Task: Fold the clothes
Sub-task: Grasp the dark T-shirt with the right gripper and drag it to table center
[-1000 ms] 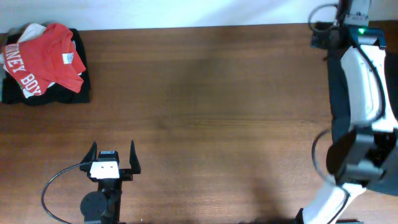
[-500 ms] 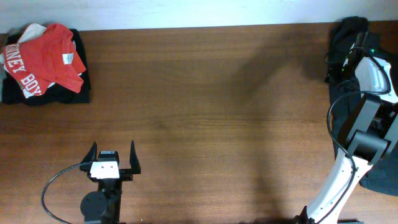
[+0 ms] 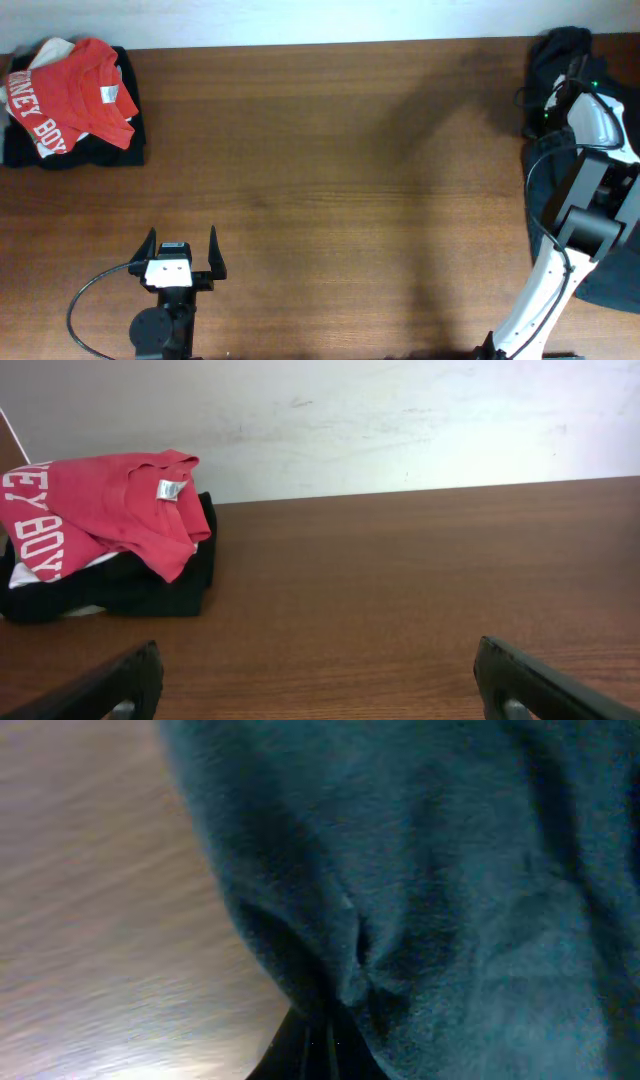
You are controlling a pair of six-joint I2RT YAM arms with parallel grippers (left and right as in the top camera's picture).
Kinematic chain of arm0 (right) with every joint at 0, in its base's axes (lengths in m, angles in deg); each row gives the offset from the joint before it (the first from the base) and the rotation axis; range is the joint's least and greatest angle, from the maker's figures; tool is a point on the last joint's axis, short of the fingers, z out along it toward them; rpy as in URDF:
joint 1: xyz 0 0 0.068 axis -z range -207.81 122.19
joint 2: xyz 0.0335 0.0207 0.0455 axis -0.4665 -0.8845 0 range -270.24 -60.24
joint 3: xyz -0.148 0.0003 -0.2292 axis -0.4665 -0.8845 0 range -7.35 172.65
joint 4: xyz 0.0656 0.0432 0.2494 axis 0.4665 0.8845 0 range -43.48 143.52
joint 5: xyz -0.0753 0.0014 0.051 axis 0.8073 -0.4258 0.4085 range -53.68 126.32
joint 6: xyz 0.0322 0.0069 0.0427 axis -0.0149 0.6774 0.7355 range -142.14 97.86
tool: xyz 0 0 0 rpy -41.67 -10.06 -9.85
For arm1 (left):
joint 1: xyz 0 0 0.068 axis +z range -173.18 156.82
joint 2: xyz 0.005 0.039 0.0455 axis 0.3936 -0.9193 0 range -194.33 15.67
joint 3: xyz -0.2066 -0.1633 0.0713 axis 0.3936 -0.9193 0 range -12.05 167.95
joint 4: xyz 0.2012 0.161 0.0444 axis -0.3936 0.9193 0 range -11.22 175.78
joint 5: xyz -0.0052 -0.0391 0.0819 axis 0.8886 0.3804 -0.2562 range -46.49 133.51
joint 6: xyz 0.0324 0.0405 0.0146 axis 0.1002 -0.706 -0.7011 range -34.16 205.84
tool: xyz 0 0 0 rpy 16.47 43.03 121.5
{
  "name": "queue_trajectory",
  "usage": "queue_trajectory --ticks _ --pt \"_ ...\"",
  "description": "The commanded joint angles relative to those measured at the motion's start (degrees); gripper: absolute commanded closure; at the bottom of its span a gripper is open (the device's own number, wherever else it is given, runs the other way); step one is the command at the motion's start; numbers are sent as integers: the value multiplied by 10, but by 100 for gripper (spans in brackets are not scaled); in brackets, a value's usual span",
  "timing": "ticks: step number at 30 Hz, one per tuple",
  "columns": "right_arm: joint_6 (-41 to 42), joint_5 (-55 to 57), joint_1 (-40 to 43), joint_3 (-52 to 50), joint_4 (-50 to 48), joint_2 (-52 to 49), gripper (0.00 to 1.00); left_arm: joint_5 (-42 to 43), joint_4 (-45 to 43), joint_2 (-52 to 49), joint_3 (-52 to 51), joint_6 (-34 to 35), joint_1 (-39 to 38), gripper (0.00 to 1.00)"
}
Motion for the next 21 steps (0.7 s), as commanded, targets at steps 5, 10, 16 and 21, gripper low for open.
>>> queue_trajectory --ticks 5,10,16,21 --pt "37 -147 -212 0 40 -21 96 0 1 3 -3 -9 3 1" --pt "67 -160 -437 -1 79 -21 96 0 1 3 -3 -9 3 1" --pt "143 -143 -619 -4 152 -17 96 0 1 3 -3 -9 3 1" --pt "136 -116 -605 1 226 40 51 0 1 3 -3 -9 3 1"
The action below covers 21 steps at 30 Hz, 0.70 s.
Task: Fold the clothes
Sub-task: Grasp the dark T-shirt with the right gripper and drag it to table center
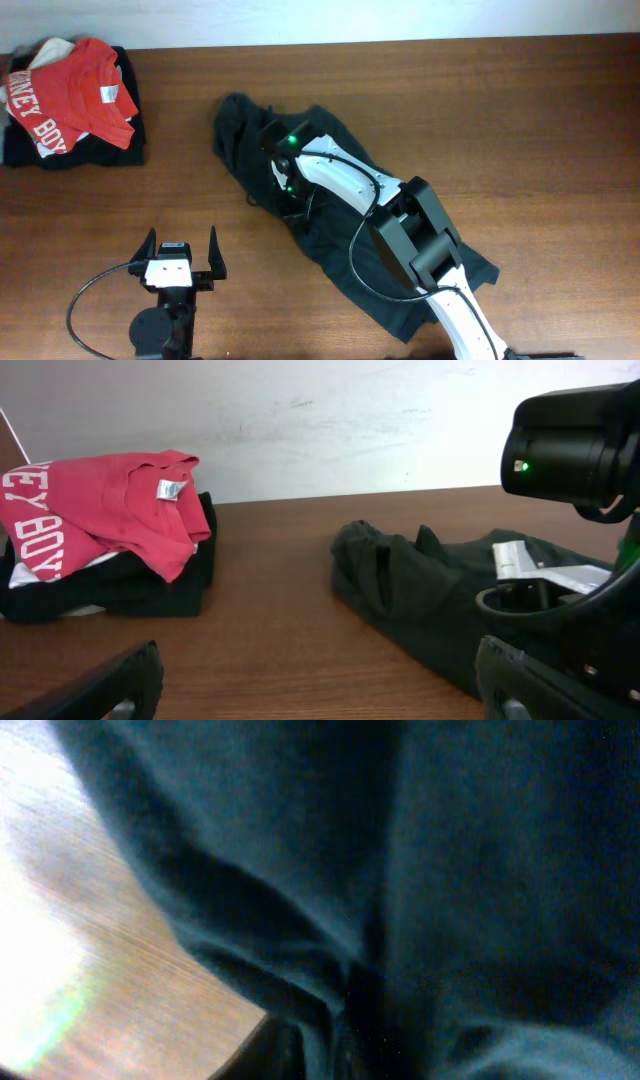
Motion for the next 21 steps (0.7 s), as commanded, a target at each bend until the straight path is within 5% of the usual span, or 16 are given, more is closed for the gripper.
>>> queue_trajectory --ticks 1,9,16,21 --pt "-3 43 48 0 19 62 1 0 1 3 -3 -9 3 1" --pt "-7 34 290 0 60 140 1 0 1 3 -3 -9 3 1" --pt "-7 35 394 0 59 140 1 6 -7 3 -3 -8 3 1" --pt "-7 35 402 0 52 140 1 271 -97 3 -3 19 2 1"
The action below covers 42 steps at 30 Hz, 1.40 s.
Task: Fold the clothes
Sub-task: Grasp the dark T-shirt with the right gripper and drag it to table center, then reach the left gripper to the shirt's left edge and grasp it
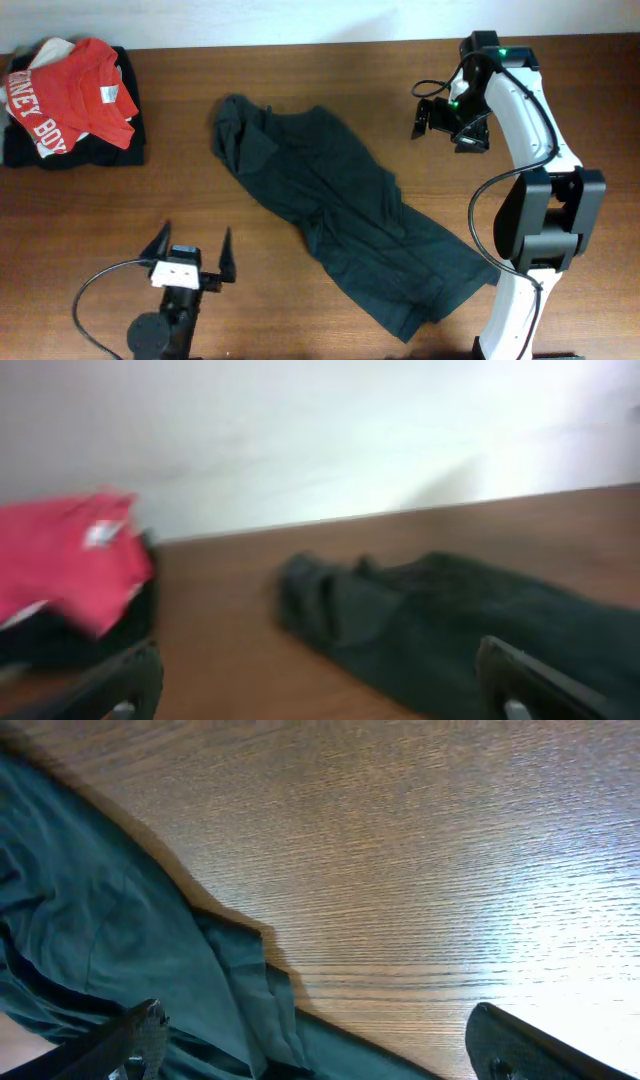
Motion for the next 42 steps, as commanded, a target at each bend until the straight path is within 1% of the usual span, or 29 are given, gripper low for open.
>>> queue_trajectory --ticks 1,2,3,5,7,8,9,10,11,12,13,14,15,16,18,19,20,23,24,25,26,28,30,34,36,38,39,40,42 --pt "-3 1 1 2 -1 10 1 178 -81 3 -2 49 1 1" --pt "-3 1 1 2 -1 10 2 178 -108 1 1 87 1 1" --pt "-3 1 1 2 -1 10 1 181 -110 -10 16 107 1 1" --pt "-3 1 1 2 -1 10 1 212 -103 -65 70 107 1 1" --pt "-3 1 1 2 -1 10 1 220 -41 -199 173 105 1 1" --pt "-3 1 1 2 -1 10 1 269 17 -304 265 80 1 1" --pt "-3 1 1 2 -1 10 1 316 70 -382 338 71 1 1" --pt "-3 1 1 2 -1 10 1 418 140 -493 446 71 1 1" --pt "-3 1 1 2 -1 10 1 537 161 -585 520 71 1 1" --pt "-3 1 1 2 -1 10 1 607 160 -635 548 71 1 1" --pt "-3 1 1 2 -1 10 1 656 121 -687 569 79 -4 1" --pt "-3 1 1 2 -1 10 1 637 116 -727 588 118 -11 1" --pt "-3 1 1 2 -1 10 1 575 127 -752 603 156 -21 1" --pt "-3 1 1 2 -1 10 1 476 155 -771 619 179 -39 1" --pt "-3 1 1 2 -1 10 1 165 301 -802 693 212 -95 1" --pt "-3 1 1 2 -1 10 1 21 373 -826 748 211 -128 1" --pt "-3 1 1 2 -1 10 1 -25 383 -840 774 210 -146 1" --pt "-3 1 1 2 -1 10 1 -33 341 -851 786 216 -175 1" --pt "-3 1 1 2 -1 10 1 -49 320 -859 786 255 -175 1" --pt "-3 1 1 2 -1 10 1 -95 310 -874 786 299 -175 1" --pt "-3 1 1 2 -1 10 1 -149 303 -891 786 312 -175 1" --pt "-3 1 1 2 -1 10 1 -240 290 -947 786 317 -175 1" --pt "-3 1 1 2 -1 10 1 -277 271 -1013 786 317 -175 1" --pt "-3 1 1 2 -1 10 1 -283 205 -1093 786 317 -176 2" --pt "-3 1 1 2 -1 10 1 -284 192 -1118 786 317 -182 11" --pt "-3 1 1 2 -1 10 1 -284 191 -1137 786 317 -188 11" --pt "-3 1 1 2 -1 10 1 -284 191 -1146 786 317 -192 19" --pt "-3 1 1 2 -1 10 1 -284 192 -1155 786 317 -194 22" --pt "-3 1 1 2 -1 10 1 -284 195 -1172 786 317 -194 22"
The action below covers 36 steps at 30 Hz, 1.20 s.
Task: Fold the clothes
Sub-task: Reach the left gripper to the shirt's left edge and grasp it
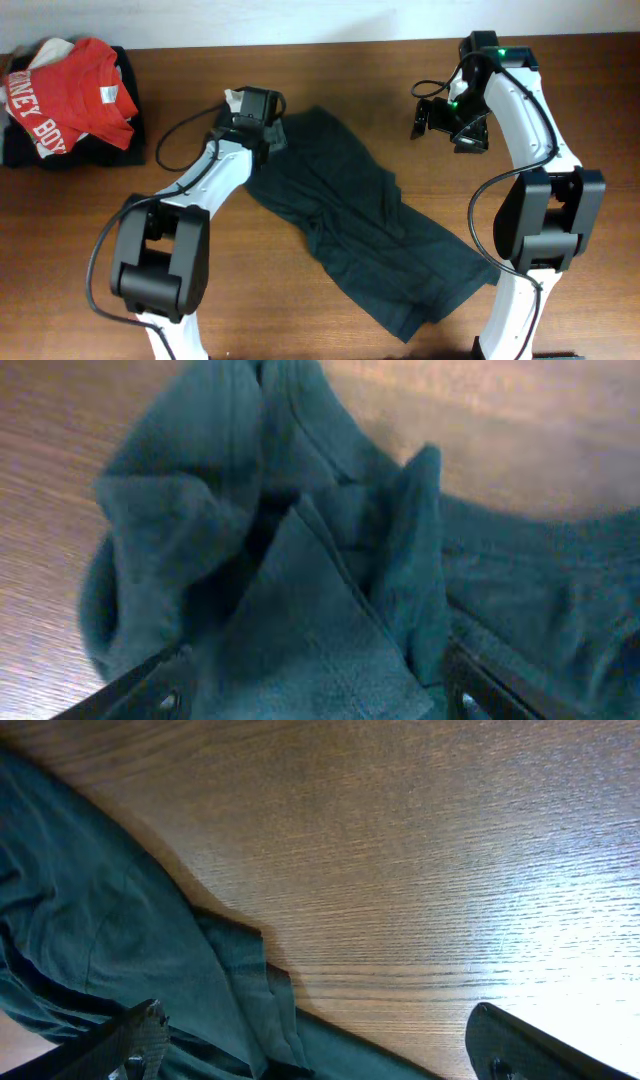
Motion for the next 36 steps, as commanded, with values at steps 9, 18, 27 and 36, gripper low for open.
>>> queue_trajectory --ticks 9,18,27,36 --pt "-3 1 1 3 0 9 1 -19 38 -54 7 1 -2 28" --pt "-3 1 1 3 0 9 1 -17 194 -54 113 1 -2 55" --pt "-3 1 1 3 0 9 1 -17 272 -54 113 1 9 99" --pt "-3 1 1 3 0 9 1 -1 406 16 115 1 13 99"
